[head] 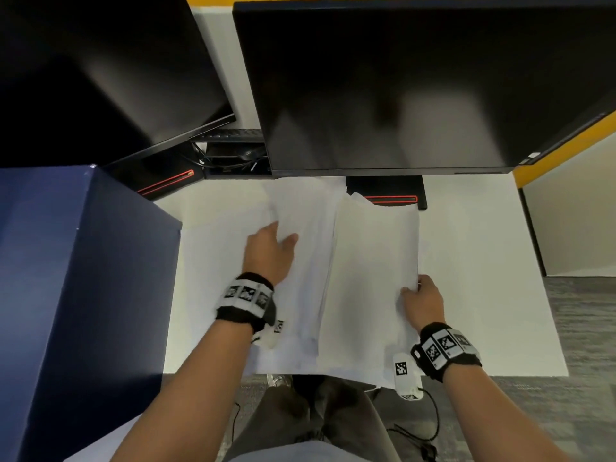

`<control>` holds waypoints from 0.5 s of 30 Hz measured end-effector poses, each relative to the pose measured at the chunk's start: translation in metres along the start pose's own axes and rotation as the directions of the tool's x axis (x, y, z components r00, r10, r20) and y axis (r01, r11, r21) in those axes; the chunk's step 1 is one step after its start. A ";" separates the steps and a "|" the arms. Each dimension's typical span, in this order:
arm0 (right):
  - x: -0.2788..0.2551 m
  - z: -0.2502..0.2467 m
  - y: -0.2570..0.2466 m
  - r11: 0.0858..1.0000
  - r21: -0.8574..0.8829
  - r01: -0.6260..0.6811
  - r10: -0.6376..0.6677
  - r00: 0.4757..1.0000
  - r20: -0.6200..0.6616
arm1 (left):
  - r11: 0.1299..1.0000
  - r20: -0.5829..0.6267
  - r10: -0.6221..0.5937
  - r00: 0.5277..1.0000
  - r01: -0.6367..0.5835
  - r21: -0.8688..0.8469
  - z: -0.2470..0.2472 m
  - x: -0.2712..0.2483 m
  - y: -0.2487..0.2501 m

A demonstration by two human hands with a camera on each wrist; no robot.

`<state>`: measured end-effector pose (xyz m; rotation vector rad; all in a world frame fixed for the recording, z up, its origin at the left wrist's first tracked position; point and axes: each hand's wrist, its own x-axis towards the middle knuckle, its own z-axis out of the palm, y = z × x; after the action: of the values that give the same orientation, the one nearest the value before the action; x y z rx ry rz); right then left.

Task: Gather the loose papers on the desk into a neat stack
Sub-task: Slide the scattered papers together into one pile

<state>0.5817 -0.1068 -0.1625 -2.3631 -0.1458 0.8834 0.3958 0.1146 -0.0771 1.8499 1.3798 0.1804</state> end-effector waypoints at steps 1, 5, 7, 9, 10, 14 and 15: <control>0.000 -0.002 0.002 1.000 -0.004 -0.013 0.013 1.000 -0.011 | 0.998 -0.054 0.060 0.997 -0.058 0.039 -0.019 -0.002 0.006; -0.006 -0.003 -0.003 0.993 -0.121 0.006 -0.011 0.999 -0.041 | 0.981 -0.073 0.193 0.979 -0.195 -0.018 -0.092 -0.031 0.029; -0.015 -0.002 -0.015 0.975 -0.162 0.150 -0.170 0.978 -0.120 | 0.950 0.004 0.181 0.984 -0.173 -0.261 -0.102 -0.039 0.031; -0.032 -0.004 -0.040 0.953 0.165 0.252 -0.255 0.967 -0.007 | 0.877 0.083 0.160 0.984 -0.103 -0.469 -0.094 -0.039 0.031; -0.042 -0.005 -0.055 0.880 0.442 0.175 -0.259 0.956 0.138 | 0.858 0.112 0.144 0.983 -0.068 -0.509 -0.083 -0.037 0.029; -0.047 -0.002 -0.069 0.637 0.756 -0.151 -0.275 0.872 0.405 | 0.930 0.161 -0.021 0.987 0.078 -0.360 -0.020 -0.021 0.002; -0.044 0.000 -0.065 0.725 0.684 -0.081 -0.214 0.917 0.335 | 0.952 0.204 -0.059 0.977 0.117 -0.283 -0.004 -0.017 -0.009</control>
<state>0.5546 -0.0668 -0.1002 -1.4533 -0.0465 1.1324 0.3802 0.1029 -0.0746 1.5149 1.2255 0.1463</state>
